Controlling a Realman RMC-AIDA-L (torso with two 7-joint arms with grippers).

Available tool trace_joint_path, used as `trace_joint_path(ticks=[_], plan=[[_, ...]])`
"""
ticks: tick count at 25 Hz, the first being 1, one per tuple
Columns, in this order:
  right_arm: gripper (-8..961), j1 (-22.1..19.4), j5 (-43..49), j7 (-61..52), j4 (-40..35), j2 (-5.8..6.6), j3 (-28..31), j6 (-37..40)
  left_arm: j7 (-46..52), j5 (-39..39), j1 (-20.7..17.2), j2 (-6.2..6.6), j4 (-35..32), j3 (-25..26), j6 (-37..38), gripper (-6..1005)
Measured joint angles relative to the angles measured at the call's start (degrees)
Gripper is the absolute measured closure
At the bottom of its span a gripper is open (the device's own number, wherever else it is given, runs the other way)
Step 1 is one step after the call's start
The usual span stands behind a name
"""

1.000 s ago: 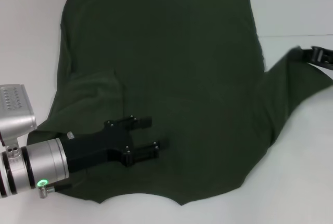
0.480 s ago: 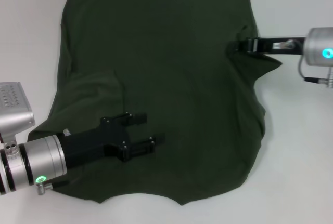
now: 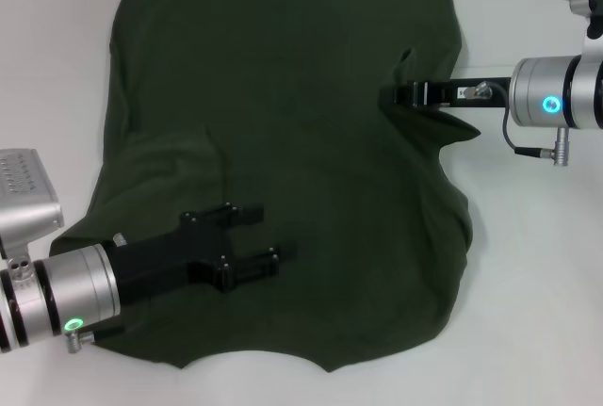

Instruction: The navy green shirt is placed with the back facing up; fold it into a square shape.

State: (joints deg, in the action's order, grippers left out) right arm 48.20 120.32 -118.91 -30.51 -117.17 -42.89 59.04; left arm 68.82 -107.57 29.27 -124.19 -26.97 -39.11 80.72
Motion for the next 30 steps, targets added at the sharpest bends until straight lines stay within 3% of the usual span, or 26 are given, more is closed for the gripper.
trace_joint_path(ticks=[10,15,26,30], plan=[[778,-0.6,0.2,0.0,-0.2,-0.07,-6.1,0.6,0.0,0.0,0.0,0.00,0.2,0.0,-0.2,239],[536,-1.7,0.0,-2.3,-2.0,0.67,-6.0,0.6,0.0,0.0,-0.1,0.00,0.2,0.0,-0.2,239],[325,-7.6,0.2,-9.5,-4.5,3.92,-6.5,2.9,0.6,0.0,0.0,0.00,0.2,0.0,-0.1,238],[335,-9.8,0.2,-10.2,-3.9,4.25,-6.3,3.9,0.6,0.0,0.0,0.00,0.2,0.0,0.1,238]])
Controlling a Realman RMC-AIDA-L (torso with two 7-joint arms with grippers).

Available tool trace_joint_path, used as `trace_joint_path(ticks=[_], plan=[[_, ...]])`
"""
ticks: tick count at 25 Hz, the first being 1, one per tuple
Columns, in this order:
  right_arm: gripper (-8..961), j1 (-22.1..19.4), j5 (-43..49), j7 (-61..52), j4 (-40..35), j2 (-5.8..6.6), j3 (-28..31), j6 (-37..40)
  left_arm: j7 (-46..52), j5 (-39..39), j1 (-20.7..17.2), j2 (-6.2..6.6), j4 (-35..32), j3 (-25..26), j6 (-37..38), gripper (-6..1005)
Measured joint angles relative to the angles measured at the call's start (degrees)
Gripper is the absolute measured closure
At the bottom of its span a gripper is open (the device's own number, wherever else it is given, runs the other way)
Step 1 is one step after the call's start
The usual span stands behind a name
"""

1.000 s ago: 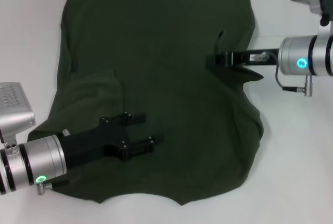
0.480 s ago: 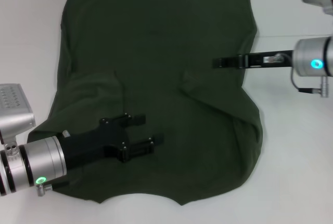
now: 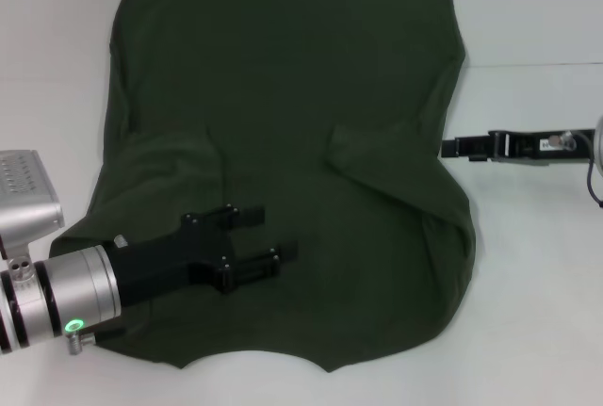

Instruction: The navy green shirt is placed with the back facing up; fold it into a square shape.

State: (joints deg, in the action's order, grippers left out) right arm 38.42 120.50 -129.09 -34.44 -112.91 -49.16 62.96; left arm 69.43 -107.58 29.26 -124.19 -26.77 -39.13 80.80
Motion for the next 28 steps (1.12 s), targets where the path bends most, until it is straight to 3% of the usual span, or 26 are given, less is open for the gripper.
trace_joint_path(ticks=[17,26,28], plan=[[344,-1.2,0.0,0.7,5.7,-0.71,-0.3,-4.2,0.0,0.0,0.0,0.00,0.1,-0.1,-0.2,238],[347,-0.8,-0.4,1.2,6.1,-1.99,0.3,-4.6,0.0,-0.1,0.1,0.00,0.1,-0.2,-0.2,237],[436,-0.8,-0.4,1.3,6.1,-2.04,0.4,-4.6,0.0,-0.1,0.1,0.00,0.1,-0.2,-0.2,237]])
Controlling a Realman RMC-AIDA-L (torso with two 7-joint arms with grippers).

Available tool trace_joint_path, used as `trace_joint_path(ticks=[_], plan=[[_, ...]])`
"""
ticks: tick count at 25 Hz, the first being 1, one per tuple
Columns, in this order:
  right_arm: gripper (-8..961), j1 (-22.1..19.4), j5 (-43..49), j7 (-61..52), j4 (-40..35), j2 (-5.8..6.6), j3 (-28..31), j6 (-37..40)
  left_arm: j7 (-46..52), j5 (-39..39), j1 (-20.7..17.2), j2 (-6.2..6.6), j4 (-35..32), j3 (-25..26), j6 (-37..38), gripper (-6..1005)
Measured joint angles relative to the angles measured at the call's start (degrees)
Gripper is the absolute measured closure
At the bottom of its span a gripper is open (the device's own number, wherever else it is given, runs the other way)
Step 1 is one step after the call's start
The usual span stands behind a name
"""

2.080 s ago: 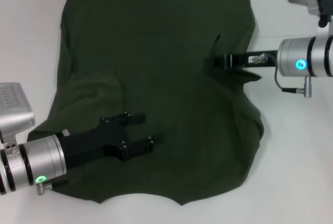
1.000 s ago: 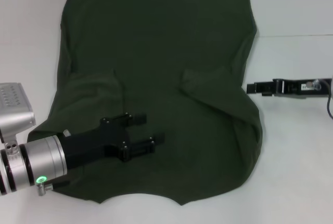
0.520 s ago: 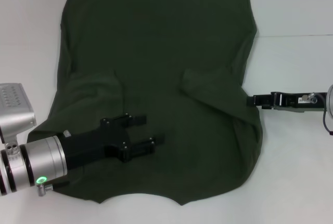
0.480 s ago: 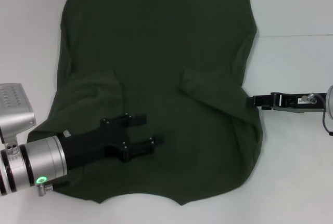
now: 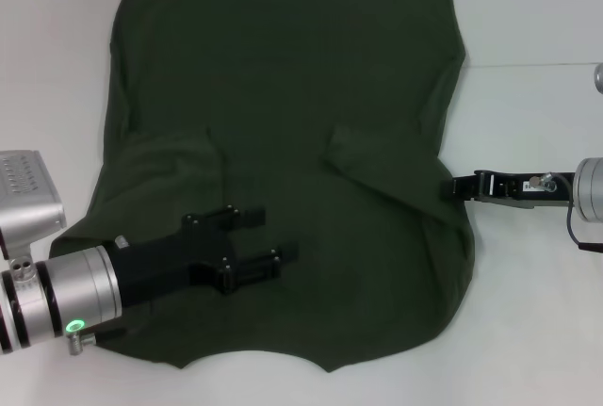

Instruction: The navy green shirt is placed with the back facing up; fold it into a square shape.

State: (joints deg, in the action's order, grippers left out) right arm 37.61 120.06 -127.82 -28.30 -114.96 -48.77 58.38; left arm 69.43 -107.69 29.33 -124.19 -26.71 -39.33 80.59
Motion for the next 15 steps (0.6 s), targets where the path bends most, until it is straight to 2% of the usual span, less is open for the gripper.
trace_joint_path(ticks=[8,14,15], plan=[[811,-0.6,0.0,0.4,-0.4,0.00,0.5,0.7,0.0,0.0,0.0,0.00,0.0,-0.1,0.0,238],[955,-0.9,0.0,3.9,-0.7,0.00,4.1,4.3,0.0,0.0,0.0,0.00,0.1,0.1,0.2,238],[955,-0.9,0.0,4.7,-0.8,0.01,4.9,5.3,0.0,0.0,0.0,0.00,0.1,0.1,0.2,238]])
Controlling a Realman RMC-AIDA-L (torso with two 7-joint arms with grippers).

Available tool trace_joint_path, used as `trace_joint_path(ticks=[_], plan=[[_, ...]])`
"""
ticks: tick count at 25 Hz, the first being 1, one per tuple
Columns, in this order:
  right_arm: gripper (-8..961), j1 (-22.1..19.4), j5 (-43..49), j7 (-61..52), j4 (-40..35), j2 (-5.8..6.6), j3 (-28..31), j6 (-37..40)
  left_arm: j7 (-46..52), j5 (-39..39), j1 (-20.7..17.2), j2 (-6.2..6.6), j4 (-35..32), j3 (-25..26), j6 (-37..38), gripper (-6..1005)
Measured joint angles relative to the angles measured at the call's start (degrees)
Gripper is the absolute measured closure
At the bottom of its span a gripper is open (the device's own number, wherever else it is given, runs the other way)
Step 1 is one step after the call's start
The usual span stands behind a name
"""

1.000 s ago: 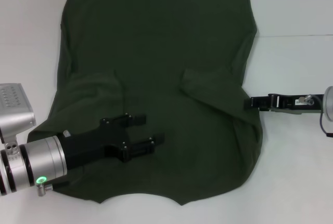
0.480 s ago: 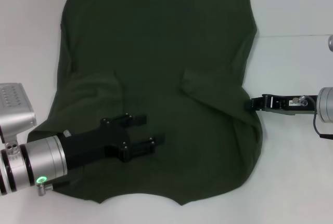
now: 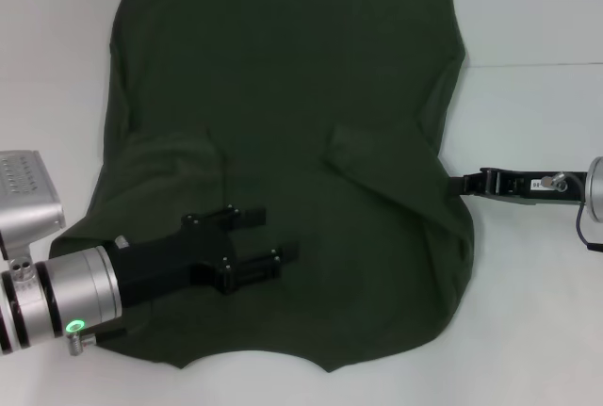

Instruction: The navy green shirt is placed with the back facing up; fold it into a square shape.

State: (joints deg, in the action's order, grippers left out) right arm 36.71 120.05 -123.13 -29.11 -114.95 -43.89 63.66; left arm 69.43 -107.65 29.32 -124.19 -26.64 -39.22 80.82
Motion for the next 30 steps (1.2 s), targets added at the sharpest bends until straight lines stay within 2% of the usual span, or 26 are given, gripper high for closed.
trace_joint_path(ticks=[4,10,20,30], plan=[[955,0.1,0.0,2.6,-0.5,0.00,1.7,4.5,0.0,0.1,0.0,-0.05,0.0,0.1,0.0,237],[955,0.8,0.2,3.6,-0.6,-0.08,0.9,8.1,0.0,0.1,-0.1,-0.09,0.1,0.1,0.0,237],[955,1.9,0.4,3.7,-0.7,-0.39,-3.3,10.1,0.3,0.9,-0.4,-0.08,0.0,1.0,0.1,238],[954,2.6,0.4,3.4,-1.1,-0.72,-3.7,9.8,1.4,0.9,-1.3,0.13,-2.1,1.7,0.5,238]])
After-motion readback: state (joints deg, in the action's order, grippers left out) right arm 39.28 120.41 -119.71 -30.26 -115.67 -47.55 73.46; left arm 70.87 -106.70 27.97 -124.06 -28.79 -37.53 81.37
